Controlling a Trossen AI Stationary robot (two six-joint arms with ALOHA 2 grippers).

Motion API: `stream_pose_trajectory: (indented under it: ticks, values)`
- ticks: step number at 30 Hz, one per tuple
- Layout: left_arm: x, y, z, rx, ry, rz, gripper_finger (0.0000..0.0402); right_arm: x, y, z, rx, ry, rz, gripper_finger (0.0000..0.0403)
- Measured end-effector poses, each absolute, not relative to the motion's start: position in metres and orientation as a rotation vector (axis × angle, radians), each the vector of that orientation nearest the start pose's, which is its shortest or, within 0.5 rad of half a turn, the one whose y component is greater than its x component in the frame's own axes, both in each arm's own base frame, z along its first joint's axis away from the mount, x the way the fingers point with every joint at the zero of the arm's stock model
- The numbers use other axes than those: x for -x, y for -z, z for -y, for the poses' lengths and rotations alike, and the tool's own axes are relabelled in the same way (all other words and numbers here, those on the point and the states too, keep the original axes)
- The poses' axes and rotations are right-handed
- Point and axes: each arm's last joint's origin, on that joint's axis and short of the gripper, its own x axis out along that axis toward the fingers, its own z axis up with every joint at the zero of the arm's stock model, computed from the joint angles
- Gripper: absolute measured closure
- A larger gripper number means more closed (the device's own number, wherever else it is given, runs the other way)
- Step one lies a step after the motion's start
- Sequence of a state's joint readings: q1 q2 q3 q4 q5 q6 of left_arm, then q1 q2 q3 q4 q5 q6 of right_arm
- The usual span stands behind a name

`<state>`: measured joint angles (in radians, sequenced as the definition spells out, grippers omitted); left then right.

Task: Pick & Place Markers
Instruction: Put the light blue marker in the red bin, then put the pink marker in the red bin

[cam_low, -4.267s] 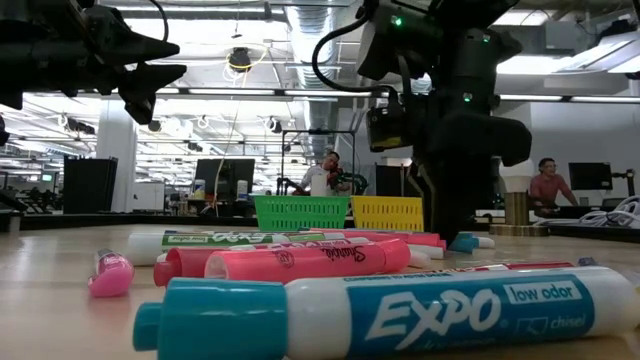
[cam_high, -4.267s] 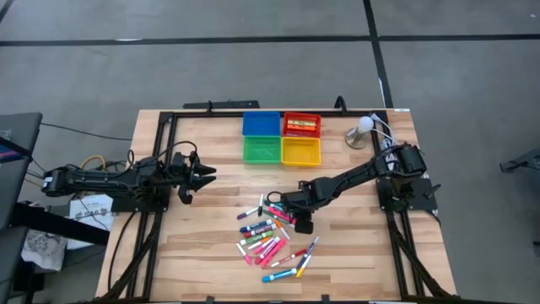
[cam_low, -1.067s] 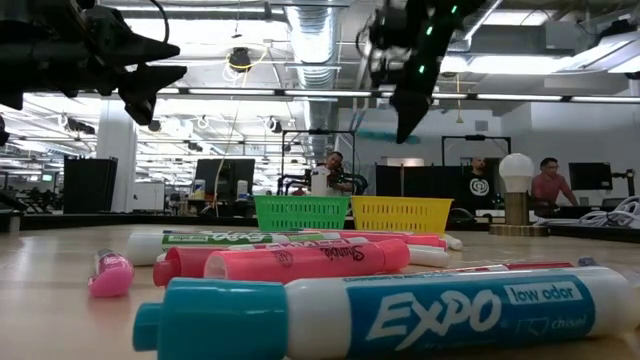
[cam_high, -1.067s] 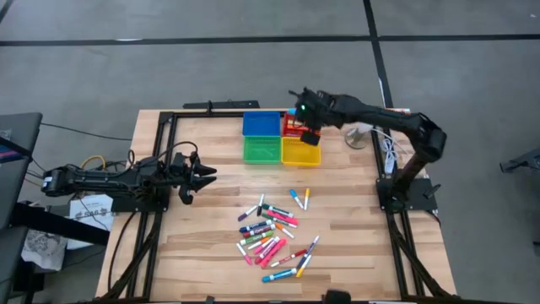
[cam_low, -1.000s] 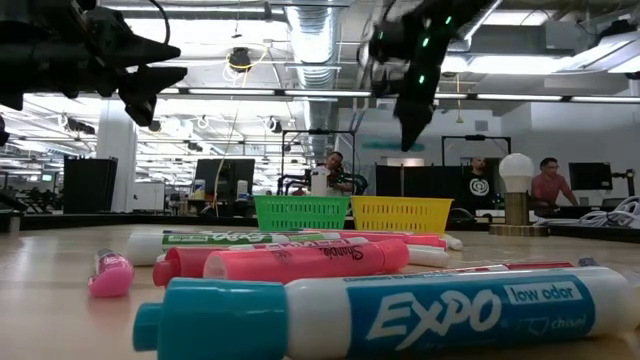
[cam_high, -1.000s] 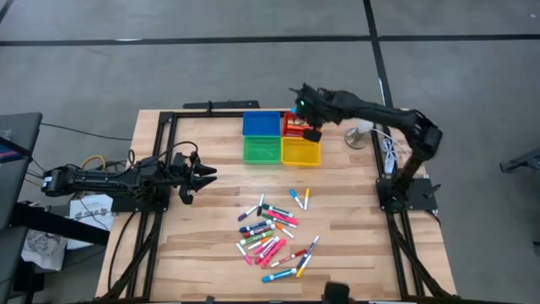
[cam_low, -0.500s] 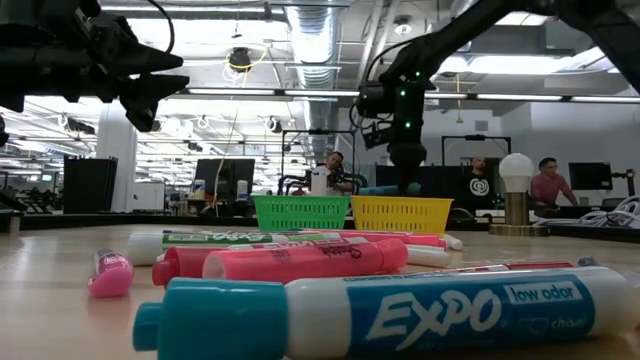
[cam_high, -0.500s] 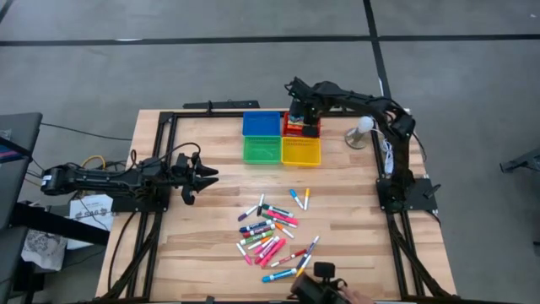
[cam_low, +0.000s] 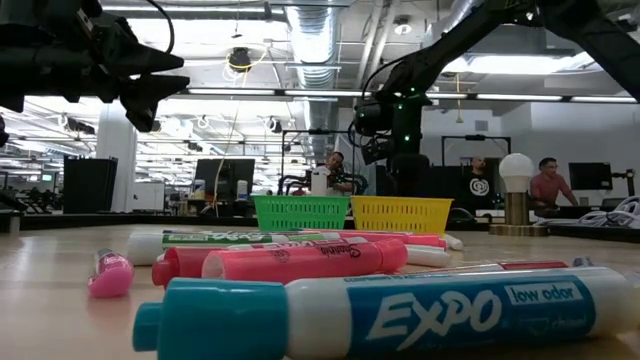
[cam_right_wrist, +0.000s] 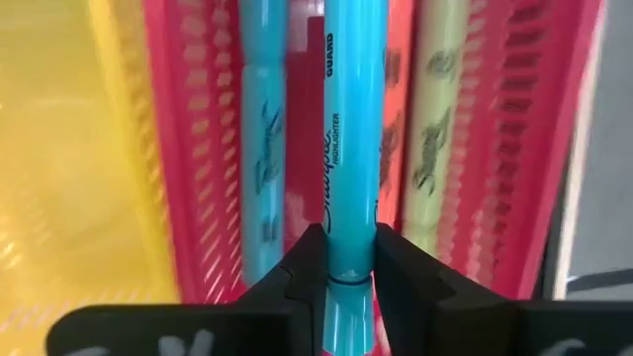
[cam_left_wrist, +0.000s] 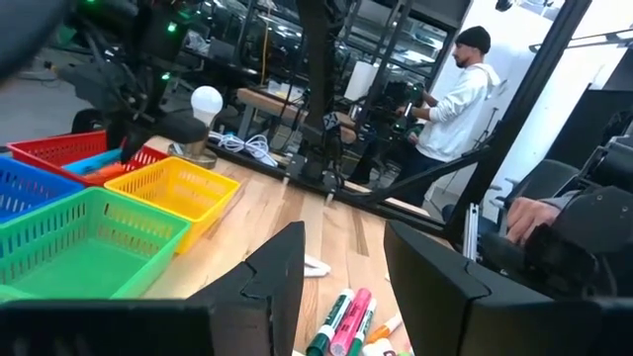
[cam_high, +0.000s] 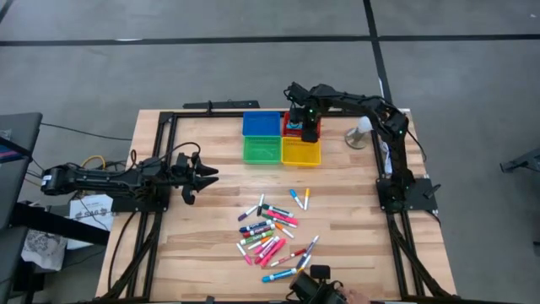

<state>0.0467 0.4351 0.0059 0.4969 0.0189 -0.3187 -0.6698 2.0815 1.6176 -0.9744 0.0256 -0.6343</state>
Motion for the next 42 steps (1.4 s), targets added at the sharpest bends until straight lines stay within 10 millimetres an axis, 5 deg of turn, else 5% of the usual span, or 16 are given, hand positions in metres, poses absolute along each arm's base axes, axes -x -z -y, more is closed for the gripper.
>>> stream_pose_trajectory:
  ticks: [21,32,42]
  values:
    - [-0.124,-0.177,-0.005,0.316,-0.012,0.1,0.026,-0.322,-0.193,0.249,0.04,0.128,-1.521,0.0282]
    - [-0.124,-0.178,-0.005,0.317,-0.007,0.115,0.026,-0.328,-0.254,0.234,-0.048,0.096,-1.363,0.0309]
    - [-0.123,-0.185,-0.004,0.398,0.067,0.175,0.026,-0.302,-0.333,0.195,-0.173,0.005,-1.066,0.033]
